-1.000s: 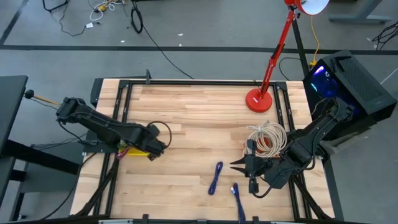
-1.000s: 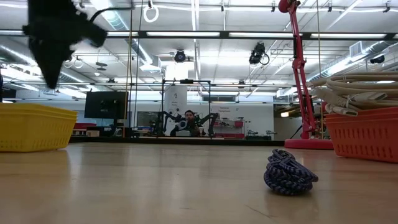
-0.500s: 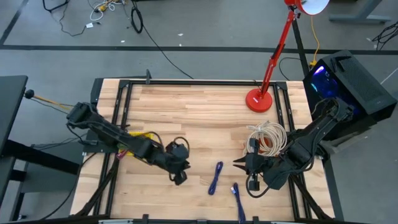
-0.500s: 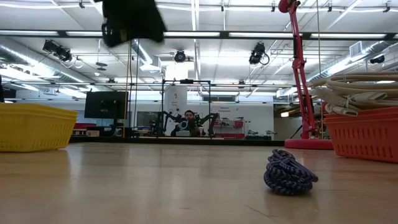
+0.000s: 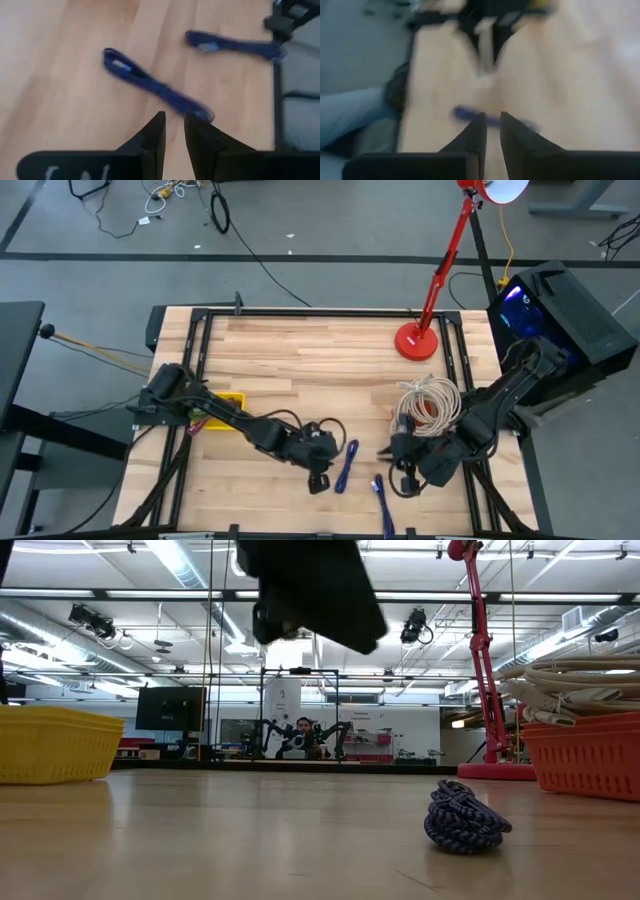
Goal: Pick & Place USB Port
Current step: Put the black and purple charger cable into the yellow bin
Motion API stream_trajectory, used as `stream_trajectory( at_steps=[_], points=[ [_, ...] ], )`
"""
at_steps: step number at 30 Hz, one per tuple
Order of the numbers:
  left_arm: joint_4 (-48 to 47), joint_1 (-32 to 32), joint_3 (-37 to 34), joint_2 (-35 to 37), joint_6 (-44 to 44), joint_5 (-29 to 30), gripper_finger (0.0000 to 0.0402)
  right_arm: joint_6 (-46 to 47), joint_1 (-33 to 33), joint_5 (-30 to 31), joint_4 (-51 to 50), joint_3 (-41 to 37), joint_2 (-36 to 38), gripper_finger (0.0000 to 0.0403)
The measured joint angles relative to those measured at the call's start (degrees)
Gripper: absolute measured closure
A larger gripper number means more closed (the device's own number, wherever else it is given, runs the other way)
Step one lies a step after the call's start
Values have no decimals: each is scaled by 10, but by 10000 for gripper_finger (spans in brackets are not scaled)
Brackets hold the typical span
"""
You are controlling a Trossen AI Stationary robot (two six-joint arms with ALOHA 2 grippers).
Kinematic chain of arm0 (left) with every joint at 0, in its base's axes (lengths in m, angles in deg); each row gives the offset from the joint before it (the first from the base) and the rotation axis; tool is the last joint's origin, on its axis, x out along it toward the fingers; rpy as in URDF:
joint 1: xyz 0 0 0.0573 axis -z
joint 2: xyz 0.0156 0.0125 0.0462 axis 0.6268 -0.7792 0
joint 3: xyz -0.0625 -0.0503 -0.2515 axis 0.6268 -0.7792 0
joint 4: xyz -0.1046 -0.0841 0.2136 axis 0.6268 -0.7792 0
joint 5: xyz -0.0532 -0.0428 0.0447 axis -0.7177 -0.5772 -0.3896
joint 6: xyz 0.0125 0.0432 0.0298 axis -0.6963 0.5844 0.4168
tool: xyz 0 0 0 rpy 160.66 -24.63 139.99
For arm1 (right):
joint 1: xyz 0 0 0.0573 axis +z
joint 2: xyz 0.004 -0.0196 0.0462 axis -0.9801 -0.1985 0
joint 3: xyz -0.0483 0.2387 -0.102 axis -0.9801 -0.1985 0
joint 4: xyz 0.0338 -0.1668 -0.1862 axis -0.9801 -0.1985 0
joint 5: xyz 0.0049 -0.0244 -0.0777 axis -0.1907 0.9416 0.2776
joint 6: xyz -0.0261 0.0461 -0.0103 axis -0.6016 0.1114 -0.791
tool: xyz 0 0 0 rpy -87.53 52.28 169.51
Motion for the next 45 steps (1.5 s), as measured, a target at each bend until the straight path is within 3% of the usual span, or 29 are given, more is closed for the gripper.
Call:
stream_trajectory(
  at_steps=[5,9,13,17,26,34,38,45],
  points=[
    [-92,3,84,-14,33,43,326,59,15,-128,121,-104,-5,350],
    [-128,8,105,-15,33,71,326,126,32,-195,230,-201,-9,350],
    [-135,11,110,-15,33,76,326,194,50,-216,323,-265,-9,350],
    [-144,12,110,-15,31,75,326,213,70,-195,416,-293,-28,351],
    [-151,12,110,-15,29,75,326,181,81,-267,647,-268,-200,350],
    [-158,17,110,-15,17,75,326,186,72,-379,624,-193,-256,319],
    [-158,21,110,-15,17,75,326,199,64,-384,588,-183,-253,308],
    [-158,29,110,-15,13,77,326,180,64,-410,635,-181,-253,307]
  ],
)
